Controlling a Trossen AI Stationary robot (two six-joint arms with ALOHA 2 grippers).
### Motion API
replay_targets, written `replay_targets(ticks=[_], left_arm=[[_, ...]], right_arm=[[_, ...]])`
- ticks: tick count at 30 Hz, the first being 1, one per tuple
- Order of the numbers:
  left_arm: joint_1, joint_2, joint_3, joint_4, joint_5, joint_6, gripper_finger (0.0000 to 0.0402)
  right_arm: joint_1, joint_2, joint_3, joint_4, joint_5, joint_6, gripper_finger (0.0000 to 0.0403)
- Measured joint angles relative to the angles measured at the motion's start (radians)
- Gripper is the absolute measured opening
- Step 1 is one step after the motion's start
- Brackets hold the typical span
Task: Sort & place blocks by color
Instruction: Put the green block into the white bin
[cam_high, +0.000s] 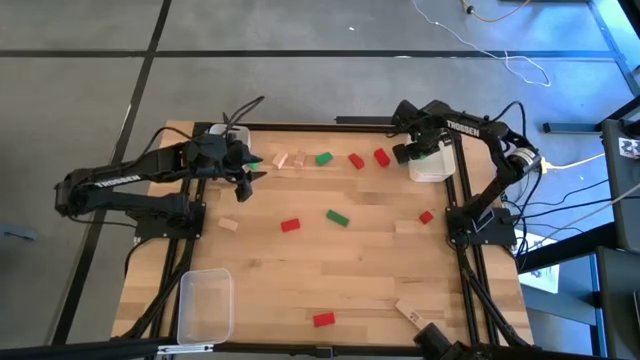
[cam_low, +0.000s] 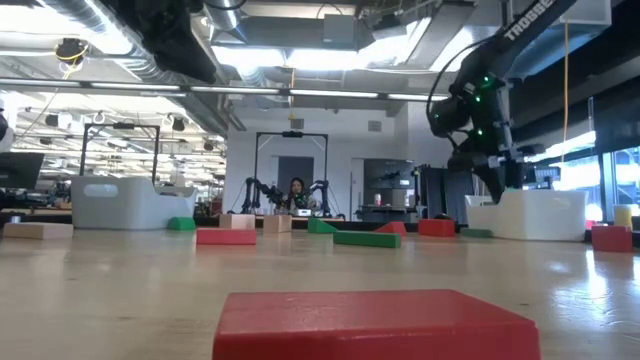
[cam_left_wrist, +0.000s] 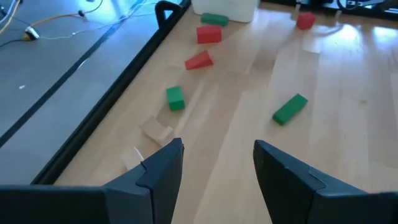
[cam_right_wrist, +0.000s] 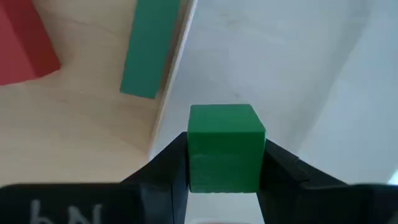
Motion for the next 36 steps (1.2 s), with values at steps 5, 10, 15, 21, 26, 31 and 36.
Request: replay_targets(ticks=[5, 10, 15, 21, 26, 31, 36], left_arm=[[0.014, 0.000, 0.000, -0.002, 0.000, 0.000, 0.0188], [0.016, 0.000, 0.000, -0.003, 0.004, 0.000, 0.0188], [0.016, 0.000, 0.000, -0.003, 0.004, -0.001, 0.0188], [0.016, 0.000, 0.000, -0.004, 0.004, -0.004, 0.0189], [0.016, 0.000, 0.000, -0.022, -0.007, -0.014, 0.0189], [0.016, 0.000, 0.000, -0.063, -0.029, -0.040, 0.0189], [0.016, 0.000, 0.000, -0.103, -0.026, -0.092, 0.0189]], right_arm=[[-0.026, 0.000, -0.059, 0.072, -0.010, -0.001, 0.0132], [-0.033, 0.000, -0.087, 0.086, -0.024, -0.002, 0.0132], [-0.032, 0.000, -0.103, 0.100, -0.023, -0.004, 0.0177], [-0.032, 0.000, -0.104, 0.100, -0.021, -0.005, 0.0216], [-0.032, 0.000, -0.103, 0.096, -0.055, -0.007, 0.0220], [-0.026, 0.000, -0.037, 0.026, -0.097, -0.073, 0.0221], [0.016, -0.009, 0.088, -0.032, -0.099, -0.146, 0.0222]])
